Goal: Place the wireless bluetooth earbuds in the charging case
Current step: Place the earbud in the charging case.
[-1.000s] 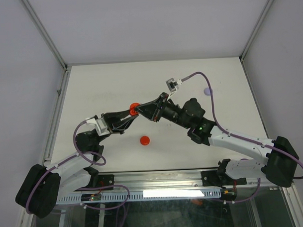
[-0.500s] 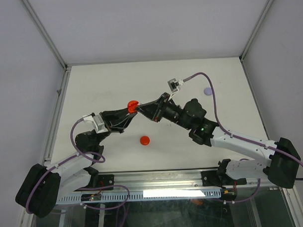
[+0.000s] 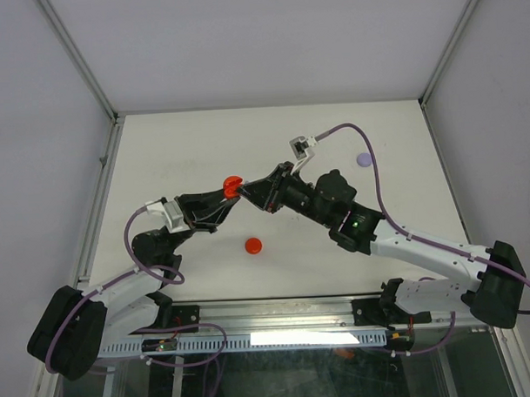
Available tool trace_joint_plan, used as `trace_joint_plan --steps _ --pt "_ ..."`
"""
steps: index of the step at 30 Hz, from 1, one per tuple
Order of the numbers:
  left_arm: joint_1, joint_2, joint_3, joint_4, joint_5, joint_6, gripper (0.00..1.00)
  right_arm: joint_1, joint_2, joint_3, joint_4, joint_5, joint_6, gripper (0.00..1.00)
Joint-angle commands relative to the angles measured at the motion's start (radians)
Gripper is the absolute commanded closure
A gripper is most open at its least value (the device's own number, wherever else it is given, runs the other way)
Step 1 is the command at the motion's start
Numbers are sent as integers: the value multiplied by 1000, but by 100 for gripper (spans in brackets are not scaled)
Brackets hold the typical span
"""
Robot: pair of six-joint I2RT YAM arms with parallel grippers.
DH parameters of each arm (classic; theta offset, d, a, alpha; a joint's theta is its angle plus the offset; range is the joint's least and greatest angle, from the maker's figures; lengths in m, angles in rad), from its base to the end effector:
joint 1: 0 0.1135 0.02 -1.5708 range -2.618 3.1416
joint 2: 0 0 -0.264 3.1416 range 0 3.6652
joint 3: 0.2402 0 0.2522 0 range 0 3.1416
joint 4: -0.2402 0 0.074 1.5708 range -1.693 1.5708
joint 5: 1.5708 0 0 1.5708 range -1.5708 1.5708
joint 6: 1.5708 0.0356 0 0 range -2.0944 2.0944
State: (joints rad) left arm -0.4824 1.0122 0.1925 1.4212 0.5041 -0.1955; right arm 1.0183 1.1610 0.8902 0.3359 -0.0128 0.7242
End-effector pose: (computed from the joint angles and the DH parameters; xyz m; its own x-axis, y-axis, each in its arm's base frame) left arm 0.1495 -0.0977 0.2588 0.3443 -0.3723 -0.8619 0.8419 0.5287 0.1080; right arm 0.1446 0.2354 0.3551 -0.5428 0.3820 -0.7480 -0.6652 0.3482 0.6605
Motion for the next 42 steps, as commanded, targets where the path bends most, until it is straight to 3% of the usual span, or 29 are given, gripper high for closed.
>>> trace_joint_plan --steps 1,16,30,42 --pt "10 3 7 89 -15 -4 87 22 0 39 -79 41 -35 78" --pt "10 41 5 108 -20 -56 87 31 -35 55 -112 77 -112 66" --pt "10 60 13 105 7 -83 87 30 -98 162 -263 16 -348 49" --pt "10 78 25 123 47 -124 87 26 -10 220 -335 -44 -358 47"
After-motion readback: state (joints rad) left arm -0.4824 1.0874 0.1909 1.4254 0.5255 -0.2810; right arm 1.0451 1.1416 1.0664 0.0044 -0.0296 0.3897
